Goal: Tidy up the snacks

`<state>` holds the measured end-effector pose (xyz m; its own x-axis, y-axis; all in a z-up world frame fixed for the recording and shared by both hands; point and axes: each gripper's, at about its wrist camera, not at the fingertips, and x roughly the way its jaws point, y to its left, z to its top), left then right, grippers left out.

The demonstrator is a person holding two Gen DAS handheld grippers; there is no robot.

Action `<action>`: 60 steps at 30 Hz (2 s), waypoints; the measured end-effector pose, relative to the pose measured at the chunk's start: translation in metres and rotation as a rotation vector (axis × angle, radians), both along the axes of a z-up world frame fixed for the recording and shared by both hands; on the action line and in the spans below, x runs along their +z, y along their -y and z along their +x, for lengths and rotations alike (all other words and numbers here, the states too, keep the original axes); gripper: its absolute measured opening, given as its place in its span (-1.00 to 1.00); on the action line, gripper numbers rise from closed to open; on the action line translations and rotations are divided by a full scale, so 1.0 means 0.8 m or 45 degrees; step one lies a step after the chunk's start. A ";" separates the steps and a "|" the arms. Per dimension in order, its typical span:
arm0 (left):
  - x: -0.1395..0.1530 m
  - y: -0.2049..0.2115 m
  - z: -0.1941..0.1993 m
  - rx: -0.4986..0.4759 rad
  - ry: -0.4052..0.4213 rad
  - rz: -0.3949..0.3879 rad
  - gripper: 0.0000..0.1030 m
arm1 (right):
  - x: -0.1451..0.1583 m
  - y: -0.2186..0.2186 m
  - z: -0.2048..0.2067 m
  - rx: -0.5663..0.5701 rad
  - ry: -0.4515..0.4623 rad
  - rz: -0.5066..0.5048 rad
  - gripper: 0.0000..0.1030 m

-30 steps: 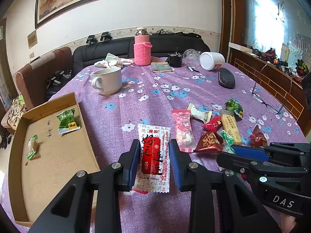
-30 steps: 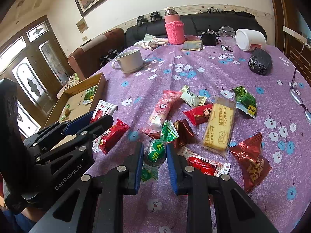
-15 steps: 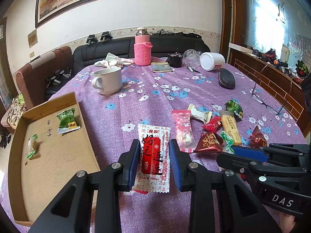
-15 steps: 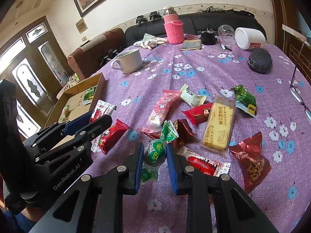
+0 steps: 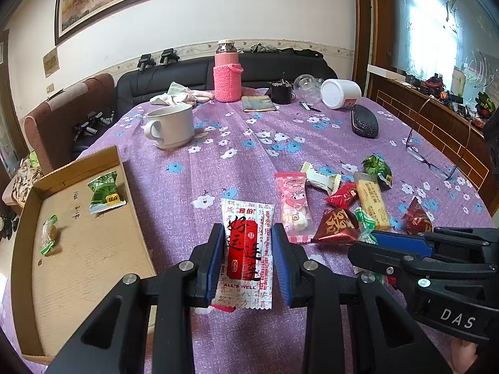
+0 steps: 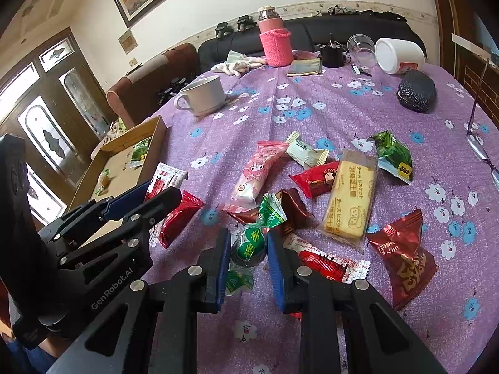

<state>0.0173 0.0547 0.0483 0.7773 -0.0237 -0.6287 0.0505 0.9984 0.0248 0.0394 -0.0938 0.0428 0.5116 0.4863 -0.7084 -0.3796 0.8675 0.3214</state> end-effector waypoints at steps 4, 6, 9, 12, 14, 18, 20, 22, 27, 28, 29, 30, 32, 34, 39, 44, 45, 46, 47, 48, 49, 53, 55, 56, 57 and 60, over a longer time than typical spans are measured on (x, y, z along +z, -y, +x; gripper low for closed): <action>-0.002 0.001 0.000 -0.012 -0.012 -0.013 -0.42 | -0.001 0.001 0.003 -0.005 -0.009 0.005 -0.51; -0.004 0.002 0.001 -0.017 -0.013 -0.019 -0.42 | -0.003 0.001 0.005 -0.005 -0.016 0.004 -0.51; -0.002 0.003 0.002 -0.028 -0.015 -0.029 -0.42 | -0.005 0.002 0.006 0.001 -0.030 0.015 -0.51; -0.003 0.004 0.003 -0.036 -0.022 -0.034 -0.42 | -0.005 0.002 0.005 0.003 -0.029 0.015 -0.51; -0.002 0.003 0.003 -0.036 -0.023 -0.037 -0.42 | -0.007 0.004 0.007 0.000 -0.036 0.017 -0.51; -0.004 0.000 0.007 -0.021 -0.037 -0.047 -0.42 | -0.013 0.010 0.014 -0.015 -0.069 0.033 -0.51; -0.005 -0.002 0.009 -0.013 -0.043 -0.052 -0.42 | -0.014 0.012 0.015 -0.023 -0.077 0.037 -0.51; -0.005 -0.003 0.010 -0.010 -0.047 -0.055 -0.42 | -0.013 0.014 0.015 -0.025 -0.075 0.045 -0.51; -0.007 -0.002 0.012 -0.003 -0.054 -0.051 -0.42 | -0.012 0.013 0.013 -0.020 -0.077 0.052 -0.51; -0.007 -0.002 0.012 -0.002 -0.054 -0.051 -0.42 | -0.012 0.013 0.013 -0.021 -0.077 0.054 -0.51; -0.007 -0.002 0.012 -0.001 -0.053 -0.051 -0.42 | -0.011 0.014 0.012 -0.022 -0.075 0.056 -0.51; -0.007 -0.003 0.012 -0.001 -0.053 -0.052 -0.42 | -0.011 0.014 0.012 -0.021 -0.075 0.059 -0.51; -0.006 -0.003 0.012 0.000 -0.051 -0.054 -0.42 | -0.009 0.014 0.011 -0.018 -0.070 0.063 -0.51; -0.005 -0.003 0.011 -0.001 -0.045 -0.055 -0.42 | -0.008 0.013 0.009 -0.018 -0.064 0.058 -0.51; 0.003 -0.010 0.002 0.019 -0.006 -0.072 -0.42 | -0.005 0.013 0.007 -0.038 -0.039 0.037 -0.51; 0.013 -0.028 -0.015 0.063 0.000 -0.126 -0.42 | -0.009 0.017 0.011 -0.088 -0.037 0.011 -0.51; 0.016 -0.032 -0.019 0.069 0.004 -0.137 -0.42 | -0.008 0.019 0.012 -0.100 -0.039 0.016 -0.51; 0.019 -0.037 -0.024 0.070 0.009 -0.155 -0.42 | -0.006 0.020 0.011 -0.108 -0.042 0.023 -0.51; 0.025 -0.043 -0.031 0.076 0.021 -0.171 -0.42 | -0.005 0.020 0.011 -0.111 -0.044 0.029 -0.51; 0.030 -0.049 -0.037 0.084 0.035 -0.174 -0.42 | -0.002 0.019 0.010 -0.113 -0.049 0.037 -0.51; 0.035 -0.053 -0.042 0.092 0.048 -0.173 -0.42 | 0.000 0.017 0.008 -0.110 -0.050 0.042 -0.51; 0.055 -0.087 -0.063 0.147 0.099 -0.187 -0.41 | 0.016 -0.006 -0.005 -0.063 -0.033 0.047 -0.51; 0.059 -0.109 -0.070 0.188 0.109 -0.201 -0.41 | 0.024 -0.023 -0.009 -0.021 -0.042 0.067 -0.51; 0.058 -0.122 -0.072 0.217 0.110 -0.210 -0.41 | 0.029 -0.033 -0.012 0.006 -0.042 0.073 -0.50; 0.057 -0.137 -0.074 0.250 0.105 -0.222 -0.41 | 0.036 -0.046 -0.015 0.035 -0.029 0.069 -0.50; 0.049 -0.176 -0.077 0.332 0.084 -0.252 -0.41 | 0.053 -0.080 -0.020 0.102 0.006 0.062 -0.50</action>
<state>-0.0443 0.1951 0.0874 0.8121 0.0648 -0.5798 -0.2025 0.9634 -0.1759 0.0232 -0.0300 0.0849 0.4728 0.5595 -0.6807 -0.4486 0.8178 0.3605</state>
